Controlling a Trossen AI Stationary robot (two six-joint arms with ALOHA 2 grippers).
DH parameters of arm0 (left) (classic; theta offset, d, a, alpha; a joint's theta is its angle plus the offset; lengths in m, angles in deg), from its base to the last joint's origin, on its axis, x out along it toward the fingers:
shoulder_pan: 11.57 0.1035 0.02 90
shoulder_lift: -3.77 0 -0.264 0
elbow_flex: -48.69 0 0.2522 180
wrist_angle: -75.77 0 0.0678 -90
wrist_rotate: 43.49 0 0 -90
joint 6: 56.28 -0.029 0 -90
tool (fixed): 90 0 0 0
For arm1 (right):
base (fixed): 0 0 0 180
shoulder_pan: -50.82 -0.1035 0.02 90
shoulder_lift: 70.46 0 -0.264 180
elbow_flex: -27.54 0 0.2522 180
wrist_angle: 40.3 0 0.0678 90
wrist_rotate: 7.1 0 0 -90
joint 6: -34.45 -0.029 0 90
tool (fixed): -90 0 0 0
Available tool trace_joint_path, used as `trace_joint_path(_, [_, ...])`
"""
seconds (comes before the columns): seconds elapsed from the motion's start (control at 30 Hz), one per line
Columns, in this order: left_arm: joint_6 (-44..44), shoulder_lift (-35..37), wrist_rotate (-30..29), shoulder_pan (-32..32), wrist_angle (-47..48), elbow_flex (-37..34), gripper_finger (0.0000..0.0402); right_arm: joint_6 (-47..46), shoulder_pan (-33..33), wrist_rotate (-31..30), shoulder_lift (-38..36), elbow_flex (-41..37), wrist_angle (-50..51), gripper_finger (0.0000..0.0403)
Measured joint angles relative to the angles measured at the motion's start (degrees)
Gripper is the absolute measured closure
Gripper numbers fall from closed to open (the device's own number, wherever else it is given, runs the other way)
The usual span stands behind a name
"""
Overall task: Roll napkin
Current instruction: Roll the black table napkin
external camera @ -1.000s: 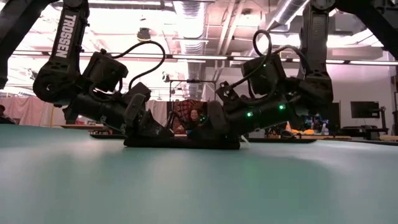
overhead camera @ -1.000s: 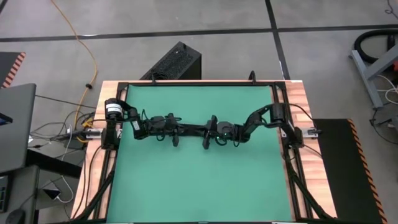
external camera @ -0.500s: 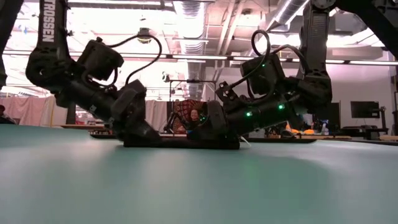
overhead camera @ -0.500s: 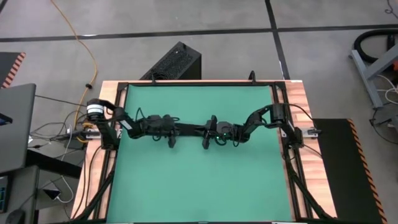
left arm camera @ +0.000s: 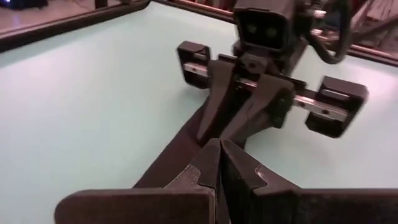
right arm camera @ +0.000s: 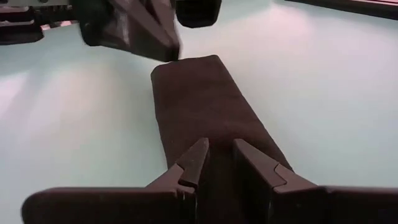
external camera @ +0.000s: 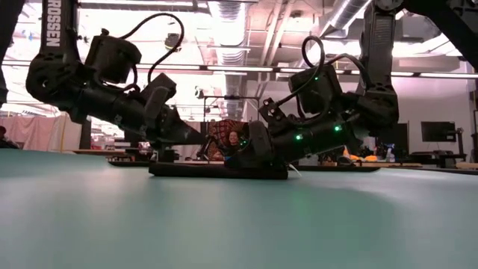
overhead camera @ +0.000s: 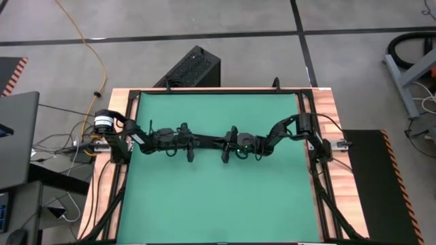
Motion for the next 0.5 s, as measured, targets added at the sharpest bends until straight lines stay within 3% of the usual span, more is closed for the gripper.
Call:
trace_joint_path(0.13, [-3.2, -0.45, -1.16, -0.81, -0.56, 0.02, 0.0401, 0.0, 0.0, 0.0, 0.02, -0.01, 0.0, 0.0305])
trace_joint_path(0.23, [-4.88, -2.72, 1.94, 0.13, -0.9, 0.04, 0.0401, 0.02, 0.02, 0.0, 0.04, -0.03, -0.31, 0.0305])
trace_joint_path(0.5, [-2.74, -16.98, 4.76, 1.01, -15.59, 0.09, 0.0402, 0.02, 0.04, 0.21, 0.13, -0.04, -2.19, 0.0305])
